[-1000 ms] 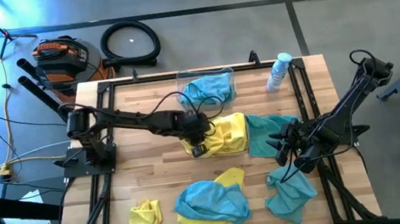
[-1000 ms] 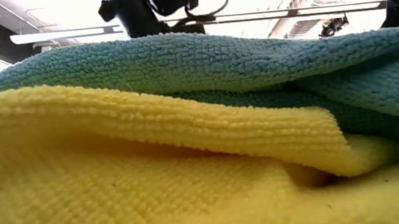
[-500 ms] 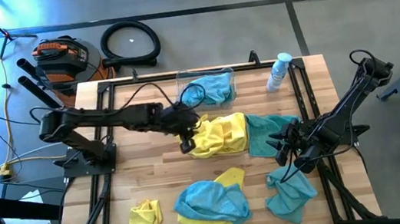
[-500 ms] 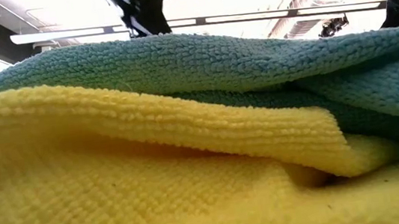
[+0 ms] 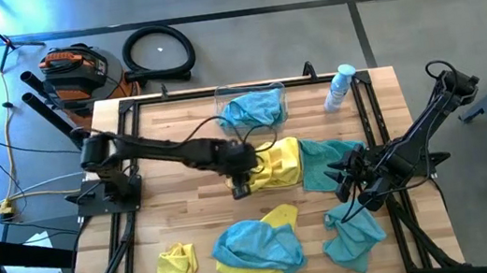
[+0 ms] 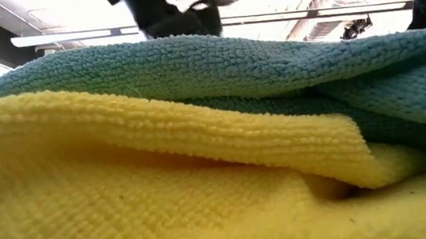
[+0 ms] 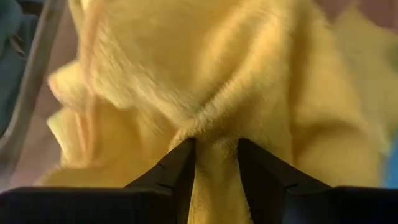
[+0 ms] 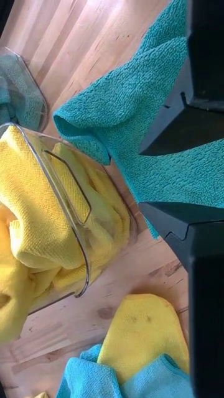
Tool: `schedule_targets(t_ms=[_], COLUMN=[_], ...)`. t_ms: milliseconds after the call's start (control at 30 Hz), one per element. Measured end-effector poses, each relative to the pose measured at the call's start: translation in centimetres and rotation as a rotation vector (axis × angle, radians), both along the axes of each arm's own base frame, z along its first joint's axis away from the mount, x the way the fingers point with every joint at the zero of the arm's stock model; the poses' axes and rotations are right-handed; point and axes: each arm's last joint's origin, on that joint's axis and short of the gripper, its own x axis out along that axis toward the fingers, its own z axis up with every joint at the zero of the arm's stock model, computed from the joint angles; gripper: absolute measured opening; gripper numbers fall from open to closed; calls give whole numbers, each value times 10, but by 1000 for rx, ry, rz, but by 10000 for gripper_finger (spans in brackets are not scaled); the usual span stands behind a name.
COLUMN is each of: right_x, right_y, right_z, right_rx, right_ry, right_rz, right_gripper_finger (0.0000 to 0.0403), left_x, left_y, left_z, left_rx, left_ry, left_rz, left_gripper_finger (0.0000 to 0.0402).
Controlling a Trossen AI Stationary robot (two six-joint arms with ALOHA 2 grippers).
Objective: Sort microfiber towel by color & place in baskets
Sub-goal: Put the yellow towel into the bottom transparent bin
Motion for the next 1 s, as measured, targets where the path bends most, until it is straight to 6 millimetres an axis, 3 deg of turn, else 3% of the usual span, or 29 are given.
schedule_targets(t_ms=[233,533,767,1000], right_x=[0,0,0,0], right_y=[0,0,0,0], right_z=[0,0,0,0], right_rx=[0,-11,-11,-8], right_ry=[0,6,5,3], right_rz=[0,9,9,10], right_gripper_finger=[126,126,126,126], left_x=[26,33,33,33], left_y=[22,24,23,21], left_z=[-22,-50,-44,-12], left_rx=[-6,-40,-55,-69], left_ry=[121,227,224,220], left_rz=[44,58,53,71], left_gripper_finger=[110,110,110,110])
